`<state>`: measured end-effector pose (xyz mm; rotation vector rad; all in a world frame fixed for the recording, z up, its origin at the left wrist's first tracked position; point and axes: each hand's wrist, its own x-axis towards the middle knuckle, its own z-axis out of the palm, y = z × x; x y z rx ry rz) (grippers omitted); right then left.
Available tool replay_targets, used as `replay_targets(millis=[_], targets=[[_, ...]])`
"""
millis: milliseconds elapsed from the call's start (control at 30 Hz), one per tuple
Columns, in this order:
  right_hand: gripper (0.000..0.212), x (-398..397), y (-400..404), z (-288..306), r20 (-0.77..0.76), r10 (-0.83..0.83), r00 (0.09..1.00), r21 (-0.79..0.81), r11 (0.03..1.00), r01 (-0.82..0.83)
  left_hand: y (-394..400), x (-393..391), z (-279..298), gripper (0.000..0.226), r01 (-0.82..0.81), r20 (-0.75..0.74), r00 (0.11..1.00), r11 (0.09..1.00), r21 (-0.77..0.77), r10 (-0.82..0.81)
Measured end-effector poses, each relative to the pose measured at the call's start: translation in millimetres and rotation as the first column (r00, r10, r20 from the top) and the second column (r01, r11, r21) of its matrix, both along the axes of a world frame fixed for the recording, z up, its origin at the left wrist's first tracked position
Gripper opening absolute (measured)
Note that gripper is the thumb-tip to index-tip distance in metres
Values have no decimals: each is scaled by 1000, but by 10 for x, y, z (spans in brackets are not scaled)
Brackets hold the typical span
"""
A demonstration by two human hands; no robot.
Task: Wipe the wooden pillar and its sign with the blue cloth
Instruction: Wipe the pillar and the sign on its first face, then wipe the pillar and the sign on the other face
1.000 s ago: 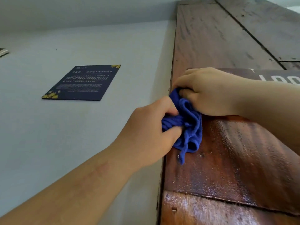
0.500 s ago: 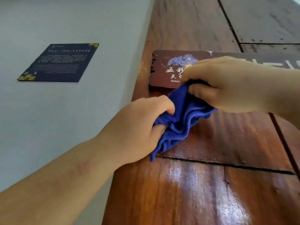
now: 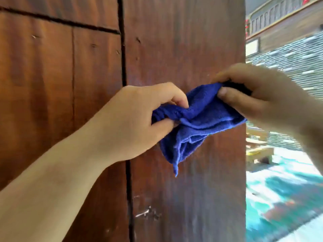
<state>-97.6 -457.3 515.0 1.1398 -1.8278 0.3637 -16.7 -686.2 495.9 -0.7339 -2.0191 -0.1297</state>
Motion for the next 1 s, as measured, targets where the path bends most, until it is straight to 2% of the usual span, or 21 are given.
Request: replay_targets(millis=[100, 267, 433, 633, 767, 1000], targets=[[21, -140, 443, -559, 236, -1, 972, -51, 999, 13, 382, -277, -496, 31, 99, 93, 990, 992, 82, -106], [22, -214, 1055, -1461, 491, -89, 867, -106, 981, 161, 996, -662, -1327, 27, 207, 300, 918, 958, 199, -261], [20, -57, 1603, -2219, 593, -272, 758, 3, 942, 335, 1520, -966, -2131, 26, 259, 520, 749, 904, 341, -411], [15, 44, 2125, -2816, 696, -390, 602, 89, 880, 467, 2078, -1233, -2733, 20, 220, 672, 578, 881, 418, -463], [17, -30, 2367, -2905, 741, -402, 537, 72, 844, 532, 2401, -1444, -2861, 20, 152, 717, 491, 859, 490, -495], [16, -387, 2756, -2897, 790, -368, 490, 7, 806, 592, 2862, -1826, -2930, 20, 49, 705, 432, 795, 605, -563]])
